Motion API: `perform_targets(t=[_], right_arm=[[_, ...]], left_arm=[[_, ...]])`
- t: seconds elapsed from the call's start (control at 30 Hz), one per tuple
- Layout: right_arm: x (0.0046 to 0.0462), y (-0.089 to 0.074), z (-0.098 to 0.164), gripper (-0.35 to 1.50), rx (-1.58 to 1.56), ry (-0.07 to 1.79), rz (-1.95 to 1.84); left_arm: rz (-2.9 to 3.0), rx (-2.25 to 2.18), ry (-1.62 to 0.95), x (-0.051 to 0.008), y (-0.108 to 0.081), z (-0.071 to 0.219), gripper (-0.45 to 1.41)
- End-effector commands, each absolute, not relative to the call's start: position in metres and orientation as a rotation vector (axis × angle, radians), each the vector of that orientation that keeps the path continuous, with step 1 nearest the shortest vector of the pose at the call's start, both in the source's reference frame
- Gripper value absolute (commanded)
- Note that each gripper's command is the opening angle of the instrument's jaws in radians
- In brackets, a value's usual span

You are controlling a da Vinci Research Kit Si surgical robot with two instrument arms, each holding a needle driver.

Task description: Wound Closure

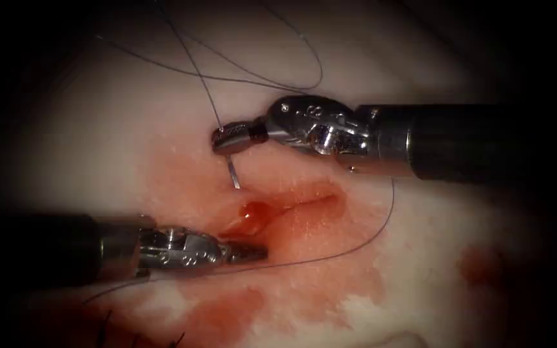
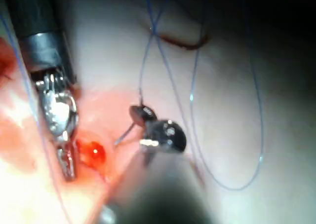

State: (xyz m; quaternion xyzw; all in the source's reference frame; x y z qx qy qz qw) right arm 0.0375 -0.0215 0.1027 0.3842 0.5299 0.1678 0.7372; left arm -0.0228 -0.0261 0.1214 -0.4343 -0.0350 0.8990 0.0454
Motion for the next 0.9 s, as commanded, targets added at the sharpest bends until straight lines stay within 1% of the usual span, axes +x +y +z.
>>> perform_targets(t=[0.03, 0.5, 0.9], right_arm=[[0.0383, -0.0214, 0.1028, -0.35, 0.852, 1.161, 0.378], [0.0383, -0.0225, 0.1030, -0.35, 0.981, 1.103, 0.397], [0.0388, -0.0201, 0.1034, -0.35, 0.889, 1.127, 0.446]], left_arm=[[2.749, -1.324, -0.111, -0.0233, -0.0264, 0.1220, -0.05], [2.753, -1.323, -0.114, -0.0231, -0.0264, 0.1221, -0.05], [2.754, -1.318, -0.115, -0.0232, -0.0266, 0.1219, -0.05]])
